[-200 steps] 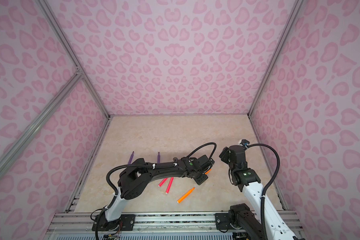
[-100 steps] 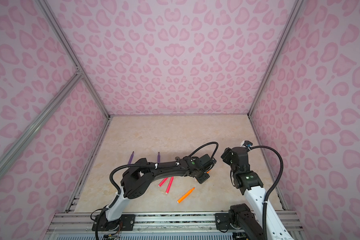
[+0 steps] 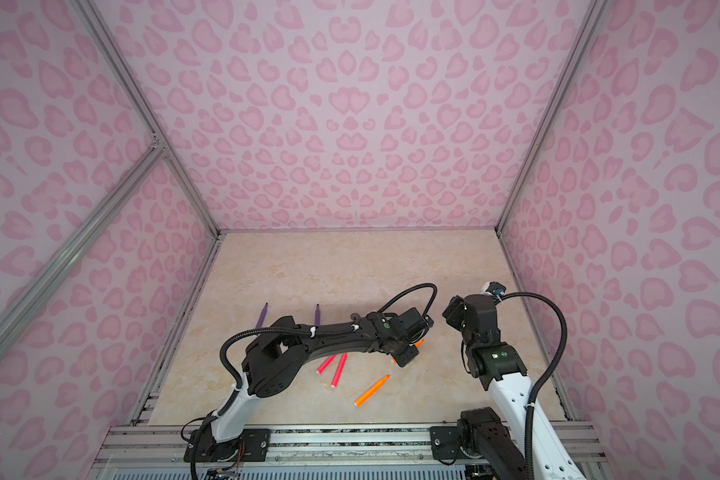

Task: Insert the pens into the pen caps
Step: 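Lower the left gripper and close it on the orange highlighter, then lift the orange highlighter with the left gripper while the right gripper approaches it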

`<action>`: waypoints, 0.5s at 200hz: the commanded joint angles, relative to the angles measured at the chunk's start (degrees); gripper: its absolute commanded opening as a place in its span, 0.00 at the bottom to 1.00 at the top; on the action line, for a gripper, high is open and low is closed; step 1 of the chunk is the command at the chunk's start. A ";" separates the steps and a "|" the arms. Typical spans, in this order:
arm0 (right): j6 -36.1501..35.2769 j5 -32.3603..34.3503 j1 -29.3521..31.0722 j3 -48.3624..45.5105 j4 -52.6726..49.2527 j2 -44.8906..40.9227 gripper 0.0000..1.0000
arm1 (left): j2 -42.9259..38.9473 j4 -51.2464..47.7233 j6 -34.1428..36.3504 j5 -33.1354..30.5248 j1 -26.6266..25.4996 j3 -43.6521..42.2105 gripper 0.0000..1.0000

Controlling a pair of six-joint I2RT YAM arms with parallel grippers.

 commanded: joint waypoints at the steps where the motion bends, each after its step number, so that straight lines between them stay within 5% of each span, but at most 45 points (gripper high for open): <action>1: -0.08 -0.35 0.03 -0.46 -0.40 -0.34 0.77 | -0.73 -2.73 0.06 2.98 0.01 -1.13 0.15; 41: 0.64 -3.41 0.12 -1.01 0.05 -3.69 0.81 | -10.95 7.64 -4.60 10.17 3.18 -11.68 0.06; 62: 1.93 -7.15 1.20 -2.37 2.76 -6.75 0.82 | -21.70 16.30 -5.61 8.03 4.71 -22.39 0.03; 100: 5.97 -5.32 13.71 -1.82 7.38 -6.84 0.80 | -38.44 28.34 -8.23 3.28 7.96 -38.31 0.03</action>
